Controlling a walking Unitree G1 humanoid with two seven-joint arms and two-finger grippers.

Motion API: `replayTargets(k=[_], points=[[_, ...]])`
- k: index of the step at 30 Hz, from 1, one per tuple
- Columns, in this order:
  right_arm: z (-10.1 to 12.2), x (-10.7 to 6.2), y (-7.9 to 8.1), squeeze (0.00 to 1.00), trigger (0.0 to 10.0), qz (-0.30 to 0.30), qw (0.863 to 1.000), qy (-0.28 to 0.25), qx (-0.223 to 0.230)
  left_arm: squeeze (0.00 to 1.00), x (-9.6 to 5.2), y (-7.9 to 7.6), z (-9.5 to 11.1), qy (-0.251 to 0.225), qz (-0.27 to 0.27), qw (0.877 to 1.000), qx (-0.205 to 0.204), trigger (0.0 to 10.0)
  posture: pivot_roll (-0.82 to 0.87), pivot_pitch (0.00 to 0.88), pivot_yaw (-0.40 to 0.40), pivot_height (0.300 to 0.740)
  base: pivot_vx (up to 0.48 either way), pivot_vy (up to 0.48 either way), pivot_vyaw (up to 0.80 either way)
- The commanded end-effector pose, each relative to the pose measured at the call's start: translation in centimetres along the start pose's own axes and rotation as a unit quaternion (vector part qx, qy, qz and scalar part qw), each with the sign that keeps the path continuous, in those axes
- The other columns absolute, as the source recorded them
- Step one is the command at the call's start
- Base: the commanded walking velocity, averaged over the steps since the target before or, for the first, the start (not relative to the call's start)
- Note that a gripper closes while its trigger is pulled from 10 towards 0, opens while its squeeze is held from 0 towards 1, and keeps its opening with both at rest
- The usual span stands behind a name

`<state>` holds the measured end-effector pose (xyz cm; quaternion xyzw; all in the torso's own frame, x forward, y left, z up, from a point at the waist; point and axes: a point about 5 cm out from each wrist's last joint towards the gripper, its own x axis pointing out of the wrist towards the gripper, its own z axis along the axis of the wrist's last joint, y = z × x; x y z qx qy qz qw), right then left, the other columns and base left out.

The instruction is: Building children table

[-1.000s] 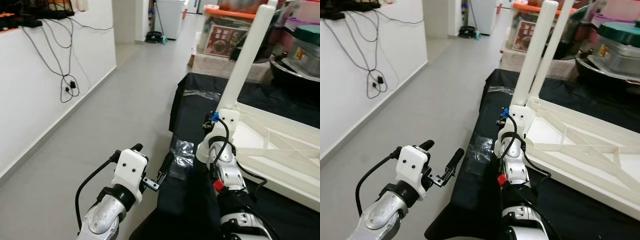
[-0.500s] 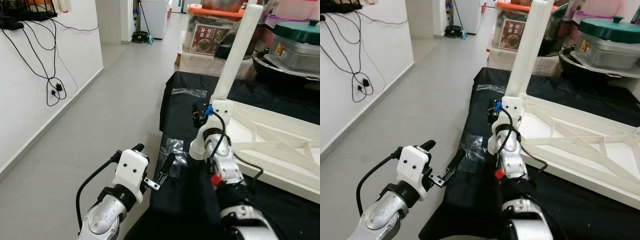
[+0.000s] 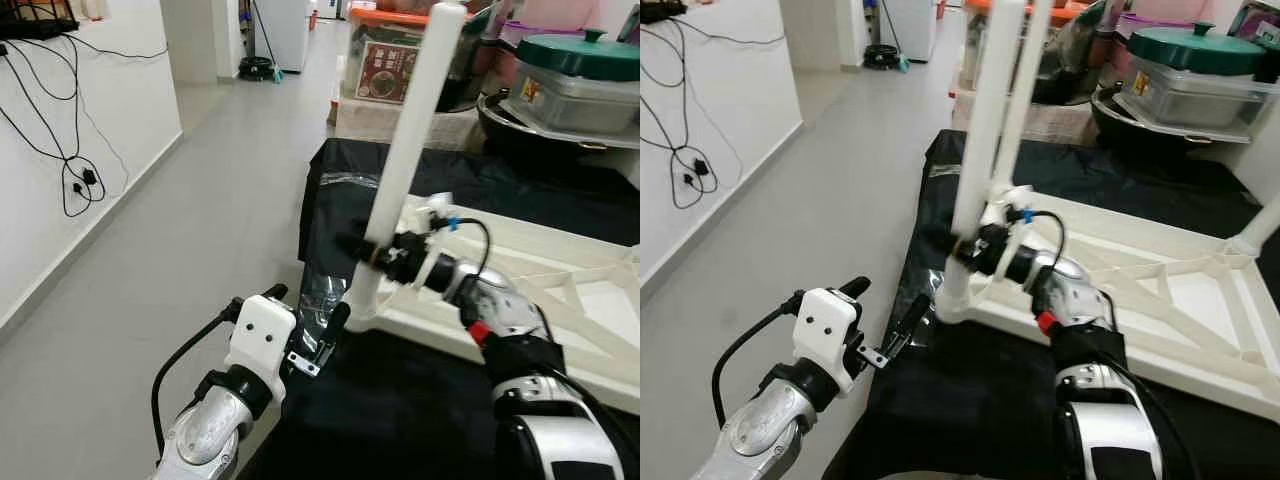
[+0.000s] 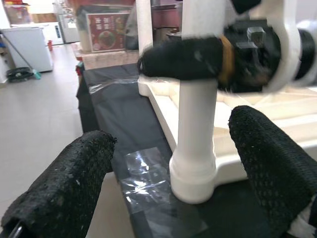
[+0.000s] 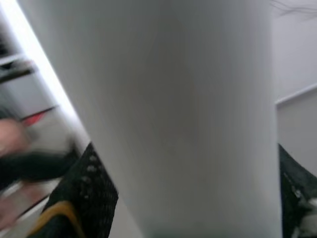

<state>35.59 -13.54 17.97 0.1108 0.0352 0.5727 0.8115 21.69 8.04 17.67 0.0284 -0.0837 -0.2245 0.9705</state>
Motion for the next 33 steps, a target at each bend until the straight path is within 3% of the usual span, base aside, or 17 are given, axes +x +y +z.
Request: replayTargets(k=[1,4,5,12,14,15,18,19,20,21,22,25,26,27,28,30,33], points=[[-0.5,1.0,0.6,0.00,10.0,0.054,0.998,0.022,0.007,0.00,0.0,0.0,-0.3,0.008,0.003,1.000,0.000,10.0,0.14,0.003,-0.107,0.740,0.000,0.000,0.00],[-0.6,1.3,0.6,0.00,10.0,0.063,0.997,0.033,0.004,0.00,0.0,0.0,-0.3,0.009,0.003,1.000,0.000,10.0,0.14,0.005,-0.108,0.740,0.000,0.000,0.00],[-0.6,1.6,0.5,0.00,0.0,0.057,0.998,0.031,0.002,0.00,-0.1,0.1,-0.3,0.009,0.004,1.000,0.001,10.0,0.14,0.005,-0.105,0.740,0.000,0.000,0.00],[-0.7,1.6,-0.3,0.00,0.0,-0.014,1.000,0.016,-0.015,0.00,-0.1,0.1,-0.4,0.010,0.005,1.000,0.001,10.0,0.13,0.004,-0.104,0.740,0.000,0.000,0.00],[-0.5,1.6,-1.3,0.00,0.0,-0.113,0.993,0.001,-0.036,0.00,-0.2,0.0,-0.5,0.012,0.004,1.000,0.000,10.0,0.13,0.000,-0.101,0.740,0.000,0.000,0.00],[-0.3,1.3,-2.2,0.00,0.0,-0.194,0.980,-0.008,-0.046,0.00,-0.2,0.0,-0.6,0.012,0.003,1.000,-0.001,10.0,0.13,0.000,-0.101,0.740,0.000,0.000,0.00],[-0.2,1.1,-2.7,0.00,0.0,-0.247,0.968,-0.014,-0.051,0.00,-0.2,-0.1,-0.6,0.012,0.003,1.000,-0.001,10.0,0.13,0.000,-0.101,0.740,0.000,0.000,0.00],[0.0,0.3,-3.7,0.00,0.0,-0.348,0.935,-0.012,-0.065,0.00,-0.2,-0.1,-0.6,0.013,0.002,1.000,-0.002,10.0,0.13,0.000,-0.097,0.740,0.000,0.000,0.00],[0.0,0.3,-3.7,0.00,0.0,-0.348,0.935,-0.012,-0.065,0.00,-0.2,-0.1,-0.6,0.013,0.002,1.000,-0.002,10.0,0.13,0.000,-0.097,0.740,0.000,0.000,0.00],[0.0,-1.0,-4.6,0.00,0.0,-0.452,0.888,-0.007,-0.082,0.00,-0.2,-0.1,-0.7,0.013,0.001,1.000,-0.002,10.0,0.12,0.000,-0.097,0.740,0.000,0.000,0.00],[0.0,-1.0,-4.6,0.00,0.0,-0.452,0.888,-0.007,-0.082,0.00,-0.2,-0.1,-0.7,0.013,0.001,1.000,-0.002,10.0,0.12,0.000,-0.097,0.740,0.000,0.000,0.00],[-0.4,-4.6,-5.2,0.00,0.0,-0.654,0.750,-0.010,-0.099,0.00,-0.3,-0.2,-0.8,0.013,0.000,1.000,-0.002,10.0,0.13,0.000,-0.096,0.740,0.000,0.000,0.00],[-0.6,-5.3,-5.0,0.00,0.0,-0.688,0.719,-0.015,-0.095,0.00,-0.3,-0.2,-0.8,0.013,-0.001,1.000,-0.002,10.0,0.13,0.000,-0.096,0.740,0.000,0.000,0.00],[-0.6,-5.3,-5.0,0.00,0.0,-0.688,0.719,-0.015,-0.095,0.00,-0.3,-0.2,-0.8,0.013,-0.001,1.000,-0.002,10.0,0.13,0.000,-0.096,0.740,0.000,0.000,0.00],[-1.0,-5.7,-4.6,0.00,0.0,-0.715,0.693,-0.020,-0.086,0.00,-0.3,-0.2,-0.8,0.013,0.000,1.000,-0.002,10.0,0.13,0.000,-0.098,0.740,0.000,0.000,0.00],[-1.6,-5.5,-3.9,0.00,0.0,-0.739,0.670,-0.024,-0.071,0.00,-0.3,-0.2,-0.8,0.013,0.000,1.000,-0.002,10.0,0.13,0.000,-0.100,0.740,0.000,0.000,0.00],[-2.1,-4.9,-3.3,0.00,0.0,-0.743,0.666,-0.026,-0.060,0.00,-0.3,-0.2,-0.8,0.013,0.000,1.000,-0.002,10.0,0.13,0.000,-0.097,0.740,0.000,0.000,0.00]])
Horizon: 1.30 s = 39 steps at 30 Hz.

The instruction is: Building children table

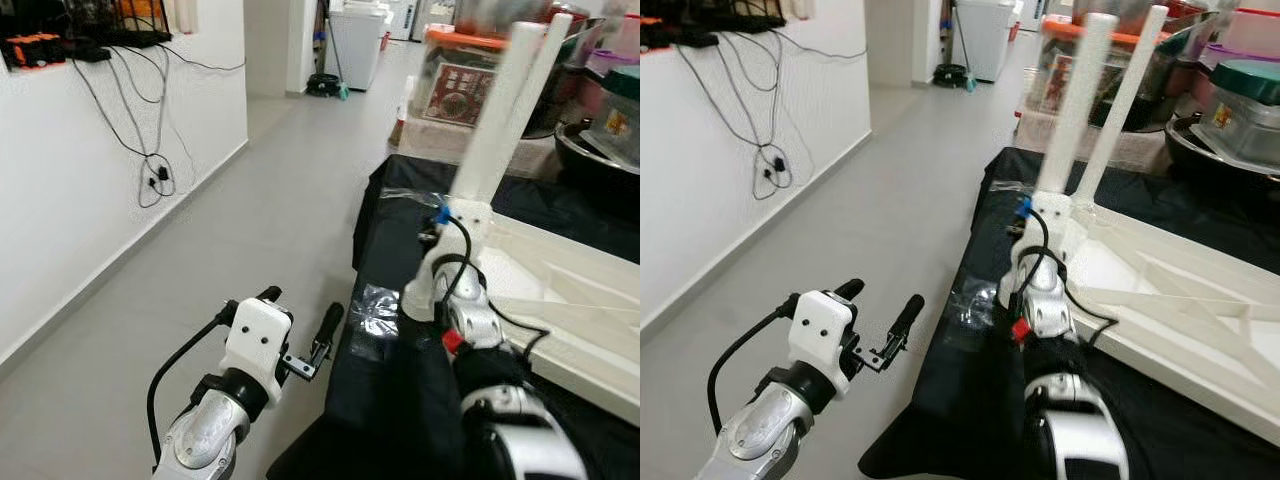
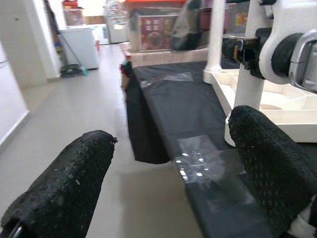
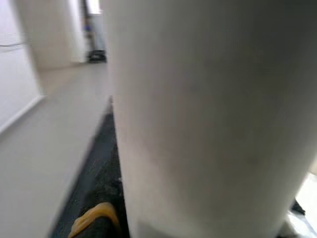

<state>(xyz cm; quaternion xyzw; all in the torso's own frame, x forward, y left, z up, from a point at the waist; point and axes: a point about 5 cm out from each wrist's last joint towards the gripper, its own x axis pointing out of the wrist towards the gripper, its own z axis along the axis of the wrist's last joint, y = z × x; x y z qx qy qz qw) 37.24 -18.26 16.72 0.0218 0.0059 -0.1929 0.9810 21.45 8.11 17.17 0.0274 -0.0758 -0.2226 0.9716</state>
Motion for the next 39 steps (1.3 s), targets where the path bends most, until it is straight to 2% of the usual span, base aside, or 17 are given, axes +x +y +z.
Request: replayTargets(k=[1,2,3,6,7,12,13,14,15,19,22,26,27,30,34,35,39], points=[[-2.0,-0.8,-0.4,0.00,0.0,-0.033,0.998,0.046,-0.011,0.00,0.0,-0.2,-0.4,0.006,-0.002,1.000,0.001,10.0,0.13,0.000,-0.098,0.740,0.000,0.000,0.00],[-2.0,-0.8,-0.4,0.00,0.0,-0.033,0.998,0.046,-0.011,0.00,0.0,-0.2,-0.4,0.006,-0.002,1.000,0.001,10.0,0.13,0.000,-0.098,0.740,0.000,0.000,0.00],[-1.9,-1.4,1.4,0.00,10.0,0.004,0.999,0.028,0.033,0.00,0.0,-0.2,-0.4,0.005,-0.002,1.000,0.000,10.0,0.13,0.000,-0.101,0.740,0.000,0.000,0.00],[-1.7,-1.6,2.3,0.00,10.0,0.029,0.998,0.015,0.058,0.00,0.0,-0.2,-0.3,0.005,-0.002,1.000,0.000,10.0,0.13,0.000,-0.099,0.740,0.000,0.000,0.00],[-0.8,-1.6,3.5,1.00,10.0,0.084,0.993,-0.017,0.077,0.00,0.0,-0.2,-0.3,0.005,-0.002,1.000,-0.001,10.0,0.13,0.000,-0.099,0.740,0.000,0.000,0.00],[0.7,-1.2,3.9,1.00,10.0,0.133,0.986,-0.054,0.088,0.00,0.0,-0.2,-0.2,0.003,-0.002,1.000,-0.001,10.0,0.13,0.000,-0.101,0.740,0.000,0.000,0.00],[1.2,-1.2,4.0,0.40,10.0,0.151,0.983,-0.063,0.078,0.00,0.0,-0.2,-0.2,0.003,-0.002,1.000,-0.001,10.0,0.12,0.000,-0.097,0.740,0.000,0.000,0.00],[1.5,-1.3,4.1,0.40,10.0,0.163,0.982,-0.068,0.070,0.00,0.0,-0.2,-0.3,0.003,-0.002,1.000,-0.001,10.0,0.12,0.000,-0.097,0.740,0.000,0.000,0.00],[1.8,-1.2,4.3,0.00,10.0,0.222,0.970,-0.066,0.072,0.00,0.0,-0.3,-0.2,0.003,-0.003,1.000,-0.001,10.0,0.13,0.000,-0.102,0.740,0.000,0.000,0.00],[2.0,-1.0,4.5,0.00,10.0,0.340,0.935,-0.046,0.090,0.00,0.1,-0.3,-0.2,0.003,-0.003,1.000,-0.001,10.0,0.12,0.000,-0.102,0.740,0.000,0.000,0.00],[2.1,-1.6,4.5,0.00,10.0,0.509,0.853,-0.011,0.117,0.00,0.1,-0.3,-0.1,0.002,-0.003,1.000,0.000,10.0,0.13,0.000,-0.103,0.740,0.000,0.000,0.00],[2.2,-1.9,4.6,0.00,10.0,0.558,0.820,-0.001,0.124,0.00,0.1,-0.3,-0.1,0.001,-0.004,1.000,-0.001,10.0,0.13,0.000,-0.104,0.740,0.000,0.000,0.00],[1.8,-2.9,4.6,0.00,10.0,0.661,0.744,0.026,0.095,0.00,0.2,-0.4,0.0,0.000,-0.004,1.000,-0.001,10.0,0.13,0.000,-0.105,0.740,0.000,0.000,0.00],[0.9,-3.7,4.6,0.00,10.0,0.714,0.696,0.052,0.054,0.00,0.2,-0.4,0.1,0.000,-0.005,1.000,-0.001,10.0,0.14,0.000,-0.106,0.740,0.000,0.000,0.00],[0.0,-3.6,5.3,0.00,10.0,0.705,0.707,0.064,0.011,0.00,0.2,-0.3,0.2,0.000,-0.004,1.000,-0.001,10.0,0.14,0.000,-0.105,0.740,0.000,0.000,0.00],[-0.4,-3.3,5.7,0.00,0.0,0.688,0.723,0.063,-0.007,0.00,0.1,-0.3,0.2,0.000,-0.004,1.000,-0.001,10.0,0.13,0.000,-0.104,0.740,0.000,0.000,0.00],[-0.4,-2.5,6.1,0.00,0.0,0.634,0.772,0.051,-0.016,0.00,0.1,-0.3,0.2,0.000,-0.004,1.000,-0.001,10.0,0.13,0.000,-0.104,0.740,0.000,0.000,0.00]])
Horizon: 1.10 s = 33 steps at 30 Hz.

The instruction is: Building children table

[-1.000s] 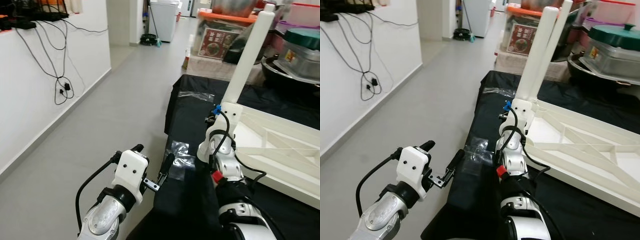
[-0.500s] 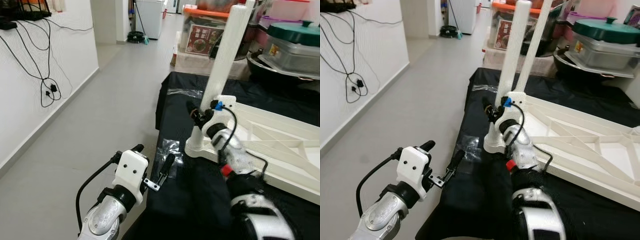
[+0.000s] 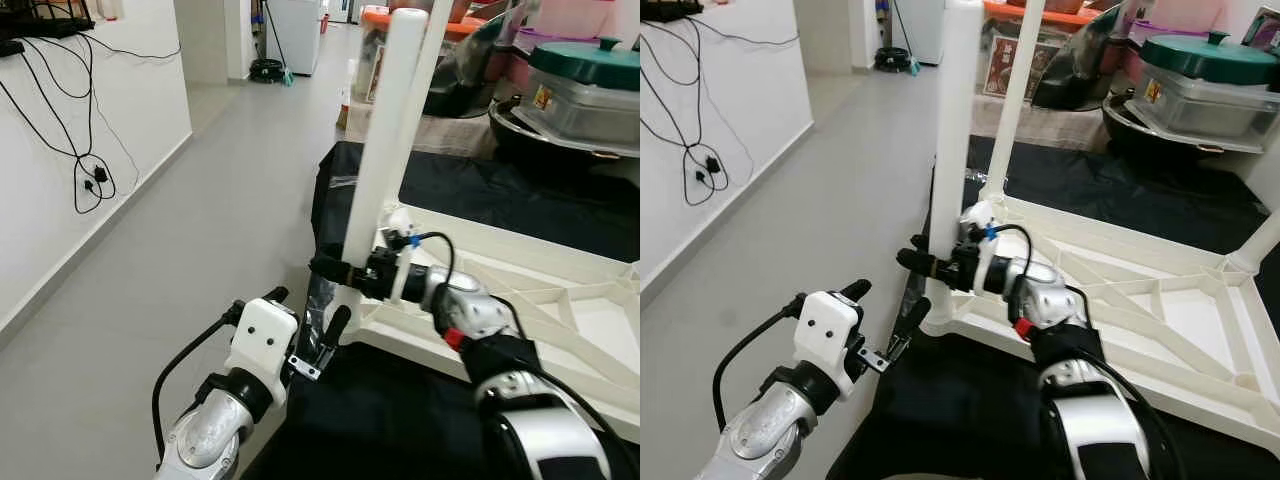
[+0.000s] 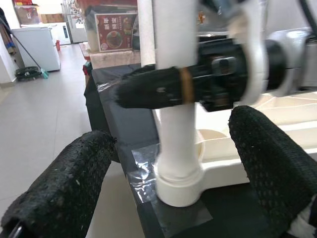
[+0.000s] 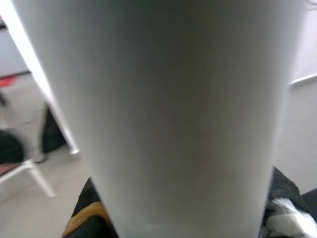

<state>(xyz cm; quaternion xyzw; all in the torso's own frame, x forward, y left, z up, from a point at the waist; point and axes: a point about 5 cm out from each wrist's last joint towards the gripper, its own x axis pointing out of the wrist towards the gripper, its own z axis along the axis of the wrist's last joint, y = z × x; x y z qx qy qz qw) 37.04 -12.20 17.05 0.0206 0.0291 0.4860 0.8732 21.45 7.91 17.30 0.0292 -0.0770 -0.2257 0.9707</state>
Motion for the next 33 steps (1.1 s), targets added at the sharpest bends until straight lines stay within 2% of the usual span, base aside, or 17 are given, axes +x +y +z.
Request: replayTargets(k=[1,4,5,6,8,10,13,15,16,18,20,24,26,29,30,31,33], points=[[-0.1,0.5,-0.6,0.00,0.0,-0.066,0.998,0.003,-0.003,0.00,0.0,-0.2,0.1,0.001,0.000,1.000,-0.003,10.0,0.13,0.002,-0.100,0.740,0.000,0.000,0.00],[0.9,-0.1,-2.1,0.00,0.0,-0.179,0.983,-0.037,0.005,0.00,0.0,-0.1,0.0,0.002,0.000,1.000,-0.005,10.0,0.13,0.005,-0.102,0.740,0.000,0.000,0.00],[0.9,-0.1,-2.1,0.00,0.0,-0.179,0.983,-0.037,0.005,0.00,0.0,-0.1,0.0,0.002,0.000,1.000,-0.005,10.0,0.13,0.005,-0.102,0.740,0.000,0.000,0.00],[1.1,-0.8,-3.0,0.00,0.0,-0.264,0.963,-0.048,-0.005,0.00,0.0,-0.1,0.0,0.003,0.000,1.000,-0.005,10.0,0.13,0.006,-0.101,0.740,0.000,0.000,0.00],[1.2,-1.1,-3.3,0.00,0.0,-0.299,0.953,-0.050,-0.013,0.00,0.0,-0.1,0.0,0.003,0.000,1.000,-0.005,10.0,0.13,0.007,-0.103,0.740,0.000,0.000,0.00],[0.8,-2.4,-4.1,0.00,0.0,-0.411,0.910,-0.055,-0.017,0.00,0.0,-0.1,-0.1,0.004,0.000,1.000,-0.006,10.0,0.13,0.008,-0.101,0.740,0.000,0.000,0.00],[0.7,-2.8,-4.3,0.00,0.0,-0.443,0.895,-0.053,-0.022,0.00,0.0,-0.1,-0.1,0.004,0.000,1.000,-0.006,10.0,0.13,0.008,-0.100,0.740,0.000,0.000,0.00],[-0.3,-5.4,-4.5,0.00,0.0,-0.590,0.806,-0.046,-0.021,0.00,0.0,-0.1,-0.2,0.006,0.000,1.000,-0.006,10.0,0.13,0.009,-0.101,0.740,0.000,0.000,0.00],[-0.3,-5.4,-4.5,0.00,0.0,-0.590,0.806,-0.046,-0.021,0.00,0.0,-0.1,-0.2,0.006,0.000,1.000,-0.006,10.0,0.13,0.009,-0.101,0.740,0.000,0.000,0.00],[-1.5,-6.9,-4.0,0.00,0.0,-0.664,0.747,-0.035,0.002,0.00,0.0,-0.1,-0.3,0.006,0.000,1.000,-0.006,10.0,0.13,0.011,-0.104,0.740,0.000,0.000,0.00],[-1.7,-6.9,-3.8,0.00,0.0,-0.674,0.738,-0.032,0.007,0.00,0.0,-0.1,-0.3,0.006,-0.001,1.000,-0.005,10.0,0.13,0.011,-0.104,0.740,0.000,0.000,0.00],[-1.4,-6.4,-3.3,0.00,0.0,-0.676,0.736,-0.039,0.002,0.00,-0.1,0.0,-0.3,0.006,0.001,1.000,-0.005,10.0,0.13,0.012,-0.101,0.740,0.000,0.000,0.00],[0.0,-4.6,-2.9,0.00,10.0,-0.620,0.780,-0.088,-0.004,0.00,-0.1,0.0,-0.3,0.006,0.000,1.000,-0.006,10.0,0.12,0.014,-0.100,0.740,0.000,0.000,0.00],[1.4,-2.2,-2.4,0.00,10.0,-0.522,0.840,-0.145,0.014,0.00,-0.1,0.0,-0.3,0.006,0.000,1.000,-0.006,10.0,0.12,0.013,-0.101,0.740,0.000,0.000,0.00],[1.6,-1.8,-2.3,0.94,10.0,-0.502,0.851,-0.153,0.019,0.00,-0.1,0.0,-0.3,0.006,0.000,1.000,-0.007,10.0,0.12,0.013,-0.101,0.740,0.000,0.000,0.00],[1.6,-1.8,-2.3,0.94,10.0,-0.502,0.851,-0.153,0.019,0.00,-0.1,0.0,-0.3,0.006,0.000,1.000,-0.007,10.0,0.12,0.013,-0.101,0.740,0.000,0.000,0.00],[1.7,-1.3,-2.0,1.00,10.0,-0.459,0.871,-0.168,0.052,0.00,-0.1,0.0,-0.3,0.007,-0.002,1.000,-0.004,10.0,0.12,0.012,-0.101,0.740,0.000,0.000,0.00]])
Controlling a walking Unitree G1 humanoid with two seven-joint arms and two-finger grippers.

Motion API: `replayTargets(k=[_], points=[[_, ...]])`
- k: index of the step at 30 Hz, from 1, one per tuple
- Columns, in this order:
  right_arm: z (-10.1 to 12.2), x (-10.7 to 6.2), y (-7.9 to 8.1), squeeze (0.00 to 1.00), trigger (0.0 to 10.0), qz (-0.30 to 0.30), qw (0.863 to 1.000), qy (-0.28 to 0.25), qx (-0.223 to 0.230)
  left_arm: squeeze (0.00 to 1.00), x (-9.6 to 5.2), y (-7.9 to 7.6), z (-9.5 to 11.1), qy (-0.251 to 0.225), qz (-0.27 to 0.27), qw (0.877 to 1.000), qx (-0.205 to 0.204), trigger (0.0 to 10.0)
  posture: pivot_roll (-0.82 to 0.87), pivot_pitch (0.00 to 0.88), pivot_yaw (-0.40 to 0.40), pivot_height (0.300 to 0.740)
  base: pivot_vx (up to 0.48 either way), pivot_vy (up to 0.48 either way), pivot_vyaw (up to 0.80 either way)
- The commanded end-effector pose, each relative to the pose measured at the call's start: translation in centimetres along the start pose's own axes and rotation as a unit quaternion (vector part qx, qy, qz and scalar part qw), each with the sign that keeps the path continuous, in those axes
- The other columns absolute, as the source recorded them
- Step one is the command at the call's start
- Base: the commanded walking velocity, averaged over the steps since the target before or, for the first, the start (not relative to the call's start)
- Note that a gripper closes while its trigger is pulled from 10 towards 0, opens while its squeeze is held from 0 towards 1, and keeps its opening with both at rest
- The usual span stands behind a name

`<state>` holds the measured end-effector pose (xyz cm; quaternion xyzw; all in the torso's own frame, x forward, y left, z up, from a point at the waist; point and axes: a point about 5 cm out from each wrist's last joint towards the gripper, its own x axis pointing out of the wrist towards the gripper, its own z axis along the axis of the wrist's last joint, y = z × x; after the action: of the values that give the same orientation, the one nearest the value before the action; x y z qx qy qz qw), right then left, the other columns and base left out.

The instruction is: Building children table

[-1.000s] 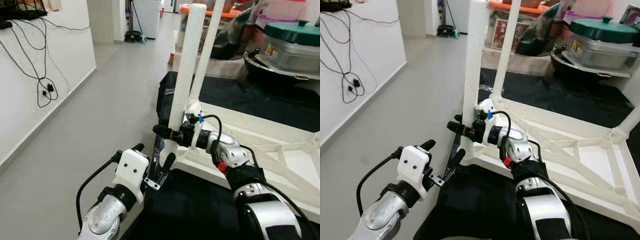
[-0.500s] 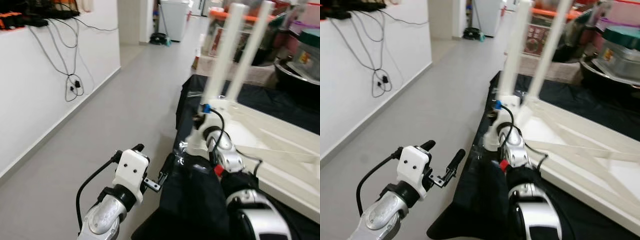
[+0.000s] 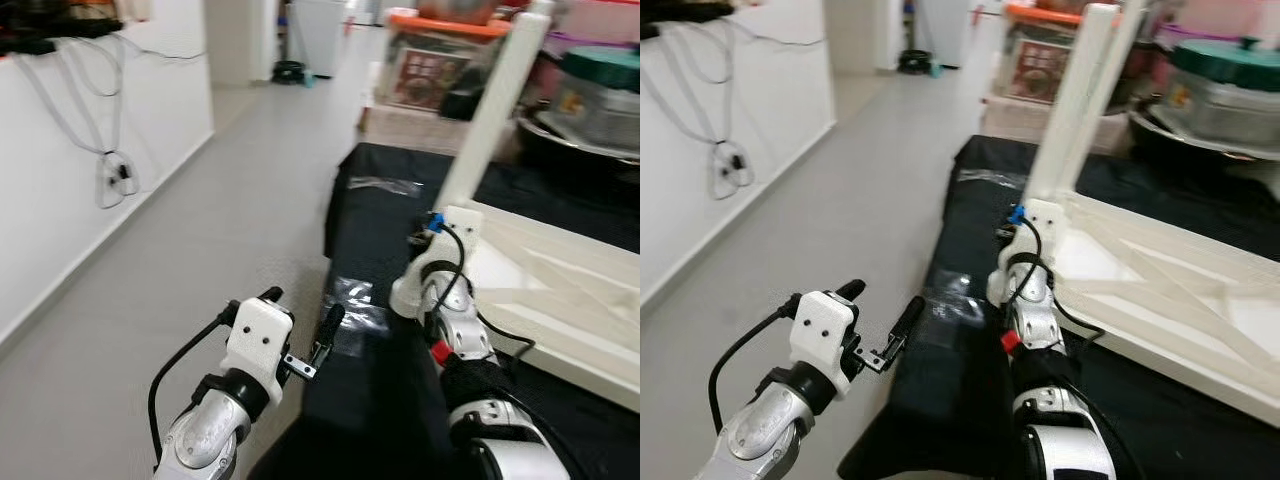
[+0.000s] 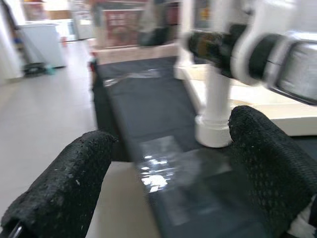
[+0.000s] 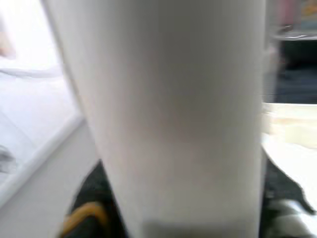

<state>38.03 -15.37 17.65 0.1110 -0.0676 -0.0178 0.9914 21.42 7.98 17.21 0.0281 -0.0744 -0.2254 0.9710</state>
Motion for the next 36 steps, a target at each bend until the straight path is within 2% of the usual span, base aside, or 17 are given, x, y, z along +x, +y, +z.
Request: replayTargets(k=[1,5,6,9,12,13,14,15,17,18,19,22,25,26,28,33,36], points=[[0.8,0.3,1.2,1.00,10.0,0.035,0.999,-0.015,0.023,0.00,0.0,-0.1,-0.2,0.004,-0.002,1.000,-0.002,10.0,0.12,0.012,-0.101,0.740,0.000,0.000,0.00],[1.6,0.5,0.6,1.00,10.0,0.062,0.998,-0.019,0.018,0.00,0.0,-0.1,-0.2,0.003,0.000,1.000,-0.004,10.0,0.13,0.009,-0.099,0.740,0.000,0.000,0.00],[2.0,0.7,0.8,0.00,10.0,0.135,0.990,-0.004,0.039,0.00,0.0,0.0,-0.2,0.003,0.001,1.000,-0.004,10.0,0.12,0.005,-0.097,0.740,0.000,0.000,0.00],[1.9,0.6,1.0,0.00,10.0,0.189,0.980,0.014,0.055,0.00,0.0,-0.1,-0.2,0.003,0.000,1.000,-0.004,10.0,0.12,0.002,-0.092,0.740,0.000,0.000,0.00],[1.4,-0.3,1.4,0.00,10.0,0.344,0.934,0.057,0.078,0.00,0.0,-0.3,-0.2,0.003,-0.003,1.000,-0.005,10.0,0.12,0.000,-0.097,0.740,0.000,0.000,0.00],[1.4,-0.3,1.4,0.00,10.0,0.344,0.934,0.057,0.078,0.00,0.0,-0.3,-0.2,0.003,-0.003,1.000,-0.005,10.0,0.12,0.000,-0.097,0.740,0.000,0.000,0.00],[1.0,-1.0,1.6,0.00,10.0,0.415,0.903,0.080,0.076,0.00,0.0,-0.3,-0.2,0.003,-0.003,1.000,-0.005,10.0,0.13,0.000,-0.099,0.740,0.000,0.000,0.00],[1.0,-1.0,1.6,0.00,10.0,0.415,0.903,0.080,0.076,0.00,0.0,-0.3,-0.2,0.003,-0.003,1.000,-0.005,10.0,0.13,0.000,-0.099,0.740,0.000,0.000,0.00],[0.1,-2.8,1.8,0.00,10.0,0.537,0.832,0.128,0.060,0.00,0.0,-0.2,-0.1,0.002,-0.001,1.000,-0.004,10.0,0.13,0.000,-0.101,0.740,0.000,0.000,0.00],[0.1,-2.8,1.8,0.00,10.0,0.537,0.832,0.128,0.060,0.00,0.0,-0.2,-0.1,0.002,-0.001,1.000,-0.004,10.0,0.13,0.000,-0.101,0.740,0.000,0.000,0.00],[-0.6,-3.6,1.8,0.00,10.0,0.579,0.800,0.151,0.040,0.00,0.0,-0.3,-0.1,0.002,-0.002,1.000,-0.004,10.0,0.13,0.000,-0.104,0.740,0.000,0.000,0.00],[-1.4,-4.1,2.2,0.00,10.0,0.604,0.777,0.176,0.024,0.00,0.0,-0.4,-0.1,0.002,-0.003,1.000,-0.004,10.0,0.14,0.000,-0.103,0.740,0.000,0.000,0.00],[-1.9,-4.0,2.6,0.00,10.0,0.604,0.776,0.182,0.006,0.00,0.0,-0.5,-0.1,0.002,-0.003,1.000,-0.004,10.0,0.14,0.000,-0.105,0.740,0.000,0.000,0.00],[-2.2,-3.6,2.7,0.00,0.0,0.583,0.792,0.179,-0.008,0.00,0.0,-0.5,-0.1,0.002,-0.003,1.000,-0.004,10.0,0.13,0.000,-0.102,0.740,0.000,0.000,0.00],[-2.1,-3.2,2.8,0.00,0.0,0.568,0.805,0.170,-0.015,0.00,0.0,-0.5,-0.1,0.002,-0.003,1.000,-0.005,10.0,0.13,0.000,-0.104,0.740,0.000,0.000,0.00],[-0.8,-1.3,2.5,0.00,0.0,0.454,0.884,0.110,0.017,0.00,-0.1,-0.5,-0.2,0.003,-0.003,1.000,-0.006,10.0,0.14,0.000,-0.100,0.740,0.000,0.000,0.00],[-0.8,-1.6,2.7,0.00,0.0,0.449,0.887,0.101,0.040,0.00,-0.1,-0.5,-0.2,0.003,-0.004,1.000,-0.006,10.0,0.13,0.000,-0.100,0.740,0.000,0.000,0.00]])
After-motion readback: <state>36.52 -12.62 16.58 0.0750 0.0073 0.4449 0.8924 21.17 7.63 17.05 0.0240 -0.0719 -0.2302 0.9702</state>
